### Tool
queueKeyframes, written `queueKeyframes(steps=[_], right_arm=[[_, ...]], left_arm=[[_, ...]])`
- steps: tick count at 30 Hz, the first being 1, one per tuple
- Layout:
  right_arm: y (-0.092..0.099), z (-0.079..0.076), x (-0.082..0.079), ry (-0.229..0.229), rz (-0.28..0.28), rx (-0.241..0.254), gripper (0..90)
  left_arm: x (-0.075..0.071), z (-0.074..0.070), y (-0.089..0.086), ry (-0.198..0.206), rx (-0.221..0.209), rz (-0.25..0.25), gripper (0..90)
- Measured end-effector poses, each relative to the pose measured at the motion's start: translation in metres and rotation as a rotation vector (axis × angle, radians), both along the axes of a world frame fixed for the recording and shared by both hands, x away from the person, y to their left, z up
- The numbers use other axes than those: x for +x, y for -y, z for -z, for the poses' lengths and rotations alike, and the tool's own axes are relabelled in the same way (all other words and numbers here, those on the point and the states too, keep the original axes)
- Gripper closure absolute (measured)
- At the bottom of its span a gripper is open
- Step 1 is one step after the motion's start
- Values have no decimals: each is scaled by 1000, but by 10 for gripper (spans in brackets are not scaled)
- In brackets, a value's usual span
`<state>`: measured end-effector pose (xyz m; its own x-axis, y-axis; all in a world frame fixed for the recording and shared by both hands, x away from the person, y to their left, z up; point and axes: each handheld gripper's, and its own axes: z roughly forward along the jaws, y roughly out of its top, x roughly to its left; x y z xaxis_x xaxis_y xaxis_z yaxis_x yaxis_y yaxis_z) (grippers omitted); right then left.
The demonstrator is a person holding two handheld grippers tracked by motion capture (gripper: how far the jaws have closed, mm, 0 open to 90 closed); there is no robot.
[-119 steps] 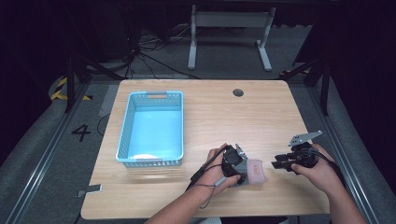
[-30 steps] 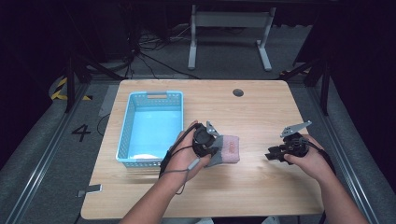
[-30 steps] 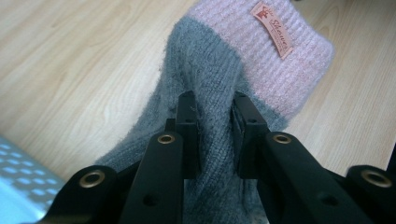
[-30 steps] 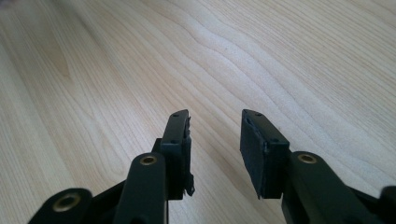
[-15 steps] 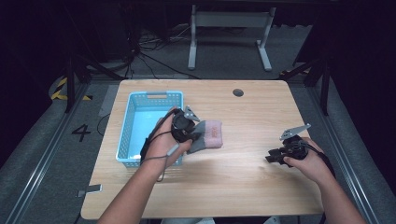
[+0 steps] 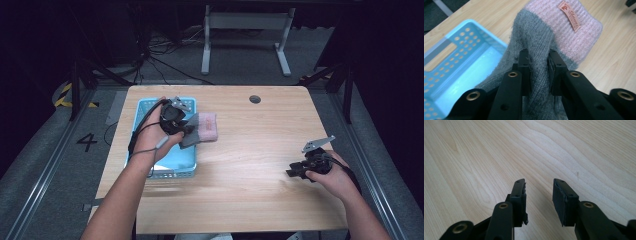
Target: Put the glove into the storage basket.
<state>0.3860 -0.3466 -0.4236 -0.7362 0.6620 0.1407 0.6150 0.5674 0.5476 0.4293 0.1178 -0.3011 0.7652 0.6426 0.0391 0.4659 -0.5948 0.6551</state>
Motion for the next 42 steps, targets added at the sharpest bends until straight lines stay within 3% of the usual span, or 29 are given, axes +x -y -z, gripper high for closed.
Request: queueKeyframes(steps=[13,19,37,42], right_arm=[[9,2,-12,-5,36,-4,636],[8,4,-15,-11,40,-7,635],[15,8,-28,-26,65,-10,629],[16,10,-29,-34,74,-13,628]], left_arm=[[21,6,-39,-9,28,-39,759],[35,19,-55,-21,25,-53,759],[68,67,-55,-109,116,-43,758],[74,78,-52,-137,124,-38,757]])
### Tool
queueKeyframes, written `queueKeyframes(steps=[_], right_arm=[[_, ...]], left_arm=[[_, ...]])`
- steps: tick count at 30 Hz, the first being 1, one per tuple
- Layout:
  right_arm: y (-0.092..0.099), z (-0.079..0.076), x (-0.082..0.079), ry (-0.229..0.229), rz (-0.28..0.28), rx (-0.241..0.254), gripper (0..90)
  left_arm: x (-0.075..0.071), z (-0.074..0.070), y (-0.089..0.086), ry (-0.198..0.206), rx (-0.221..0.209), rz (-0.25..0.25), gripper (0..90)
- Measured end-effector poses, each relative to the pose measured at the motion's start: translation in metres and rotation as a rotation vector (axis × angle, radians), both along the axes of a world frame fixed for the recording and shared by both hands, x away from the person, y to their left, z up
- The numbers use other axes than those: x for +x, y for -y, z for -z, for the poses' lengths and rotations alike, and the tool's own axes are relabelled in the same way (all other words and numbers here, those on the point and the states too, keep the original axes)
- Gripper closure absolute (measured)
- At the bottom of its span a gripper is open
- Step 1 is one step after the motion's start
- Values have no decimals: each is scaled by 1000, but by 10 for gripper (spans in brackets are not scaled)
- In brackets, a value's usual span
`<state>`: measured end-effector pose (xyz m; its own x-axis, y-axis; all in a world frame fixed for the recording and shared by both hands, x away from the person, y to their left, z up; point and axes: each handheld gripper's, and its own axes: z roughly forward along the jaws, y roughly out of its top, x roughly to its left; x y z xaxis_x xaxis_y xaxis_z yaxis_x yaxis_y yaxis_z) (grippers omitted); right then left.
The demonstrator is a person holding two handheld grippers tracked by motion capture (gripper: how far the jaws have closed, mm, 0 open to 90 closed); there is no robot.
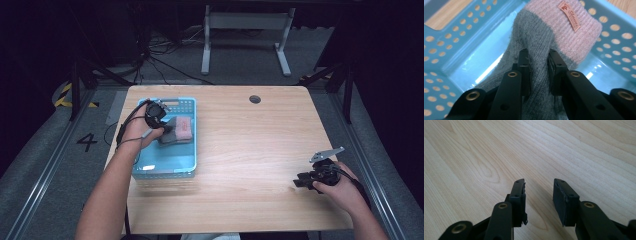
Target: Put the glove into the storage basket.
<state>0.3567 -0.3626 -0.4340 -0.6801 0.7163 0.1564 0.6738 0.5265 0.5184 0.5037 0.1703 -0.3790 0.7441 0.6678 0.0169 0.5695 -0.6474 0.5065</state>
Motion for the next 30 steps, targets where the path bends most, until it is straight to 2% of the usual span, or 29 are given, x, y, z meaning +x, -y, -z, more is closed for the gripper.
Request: queueKeyframes(steps=[11,16,17,19,22,27,30], right_arm=[[0,1,-1,3,0,1,624],[-1,1,-1,4,-4,2,618],[-1,1,-1,4,-5,2,617],[0,1,-1,6,-8,1,616],[0,0,-1,9,-8,1,615],[-2,1,1,11,-11,3,610],[-4,0,2,11,-18,5,605]], left_arm=[[11,21,4,-67,10,25,750],[16,31,5,-96,43,31,737],[17,33,6,-103,37,24,732],[18,35,6,-107,28,23,720],[18,37,7,-101,37,29,706],[17,41,7,-76,38,0,575],[14,40,8,-99,26,-27,521]])
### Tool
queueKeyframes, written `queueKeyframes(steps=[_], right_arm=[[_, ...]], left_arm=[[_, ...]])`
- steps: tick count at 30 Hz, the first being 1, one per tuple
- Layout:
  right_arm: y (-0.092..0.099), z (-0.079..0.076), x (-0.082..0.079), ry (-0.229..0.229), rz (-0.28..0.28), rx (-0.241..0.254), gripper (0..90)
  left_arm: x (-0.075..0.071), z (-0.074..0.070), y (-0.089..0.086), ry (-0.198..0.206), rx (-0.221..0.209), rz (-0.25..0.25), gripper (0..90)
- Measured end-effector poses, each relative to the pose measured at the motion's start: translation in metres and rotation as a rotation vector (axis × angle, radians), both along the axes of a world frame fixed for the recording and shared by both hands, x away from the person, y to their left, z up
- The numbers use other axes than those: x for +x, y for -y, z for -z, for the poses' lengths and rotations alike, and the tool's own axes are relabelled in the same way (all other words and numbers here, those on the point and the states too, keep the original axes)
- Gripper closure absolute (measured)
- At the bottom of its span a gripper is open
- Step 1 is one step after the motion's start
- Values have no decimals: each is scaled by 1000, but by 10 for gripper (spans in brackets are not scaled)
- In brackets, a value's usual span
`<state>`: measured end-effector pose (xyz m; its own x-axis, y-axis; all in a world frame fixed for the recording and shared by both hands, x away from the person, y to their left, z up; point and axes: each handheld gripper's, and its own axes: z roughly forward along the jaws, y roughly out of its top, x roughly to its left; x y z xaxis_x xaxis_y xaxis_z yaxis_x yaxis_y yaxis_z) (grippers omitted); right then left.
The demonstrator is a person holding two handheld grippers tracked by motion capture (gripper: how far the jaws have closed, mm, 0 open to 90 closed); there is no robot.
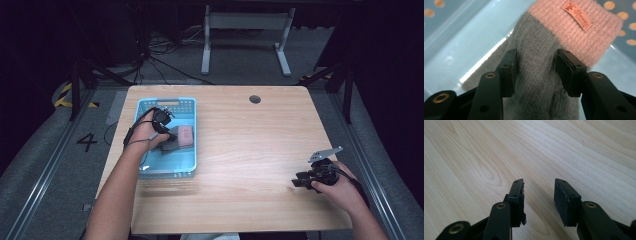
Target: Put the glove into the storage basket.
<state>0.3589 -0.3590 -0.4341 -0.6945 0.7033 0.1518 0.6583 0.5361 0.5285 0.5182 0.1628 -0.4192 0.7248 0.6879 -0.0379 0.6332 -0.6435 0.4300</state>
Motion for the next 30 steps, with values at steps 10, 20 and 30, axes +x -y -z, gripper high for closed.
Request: queueKeyframes(steps=[10,20,30], right_arm=[[-5,-1,5,7,-13,5,599],[-14,-4,17,19,-47,5,592],[-25,-6,32,21,-85,9,582]], left_arm=[[-9,-6,-1,25,-12,-43,391],[-34,-37,1,113,-110,-72,342],[-88,-69,6,148,-172,-72,329]])
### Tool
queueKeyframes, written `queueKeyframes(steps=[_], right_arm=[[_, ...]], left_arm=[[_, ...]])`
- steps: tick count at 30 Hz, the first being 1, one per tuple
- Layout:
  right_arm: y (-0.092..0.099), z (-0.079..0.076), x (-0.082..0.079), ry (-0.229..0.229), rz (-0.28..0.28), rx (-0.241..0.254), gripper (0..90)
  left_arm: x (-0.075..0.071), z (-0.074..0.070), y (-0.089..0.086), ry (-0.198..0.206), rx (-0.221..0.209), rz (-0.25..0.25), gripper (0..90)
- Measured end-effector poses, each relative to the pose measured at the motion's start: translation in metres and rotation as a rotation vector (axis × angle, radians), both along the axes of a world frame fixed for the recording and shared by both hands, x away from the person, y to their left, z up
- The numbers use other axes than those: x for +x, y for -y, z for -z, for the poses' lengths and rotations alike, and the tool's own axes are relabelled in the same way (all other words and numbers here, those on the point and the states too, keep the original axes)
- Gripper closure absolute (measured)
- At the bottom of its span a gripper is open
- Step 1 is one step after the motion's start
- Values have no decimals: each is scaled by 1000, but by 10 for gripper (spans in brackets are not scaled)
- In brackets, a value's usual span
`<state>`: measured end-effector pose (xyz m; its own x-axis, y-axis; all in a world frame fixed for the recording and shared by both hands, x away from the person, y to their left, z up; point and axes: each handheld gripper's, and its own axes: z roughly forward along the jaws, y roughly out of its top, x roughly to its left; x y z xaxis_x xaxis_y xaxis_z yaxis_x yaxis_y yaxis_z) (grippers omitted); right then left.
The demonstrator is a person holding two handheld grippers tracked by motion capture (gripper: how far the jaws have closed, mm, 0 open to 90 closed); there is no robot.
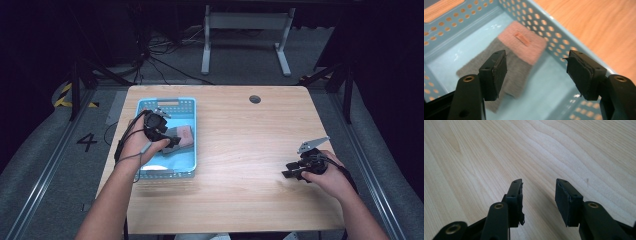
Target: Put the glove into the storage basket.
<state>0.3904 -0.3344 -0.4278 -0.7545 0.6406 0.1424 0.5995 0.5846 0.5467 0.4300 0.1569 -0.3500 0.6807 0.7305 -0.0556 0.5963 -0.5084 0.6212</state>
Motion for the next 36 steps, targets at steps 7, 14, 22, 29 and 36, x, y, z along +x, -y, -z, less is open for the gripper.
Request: queueKeyframes(steps=[7,14,22,29,36], right_arm=[[-4,2,5,2,-18,-6,571],[-3,5,5,5,-16,-9,551],[-3,8,4,0,-12,-13,540],[-2,11,3,0,-7,-18,536],[-3,13,3,5,-8,-21,528]], left_arm=[[-42,-9,13,15,-32,38,326],[-71,-1,28,19,-44,116,312],[-96,20,46,35,-25,165,302],[-116,42,58,37,-67,257,314],[-118,71,62,-100,-54,248,376]])
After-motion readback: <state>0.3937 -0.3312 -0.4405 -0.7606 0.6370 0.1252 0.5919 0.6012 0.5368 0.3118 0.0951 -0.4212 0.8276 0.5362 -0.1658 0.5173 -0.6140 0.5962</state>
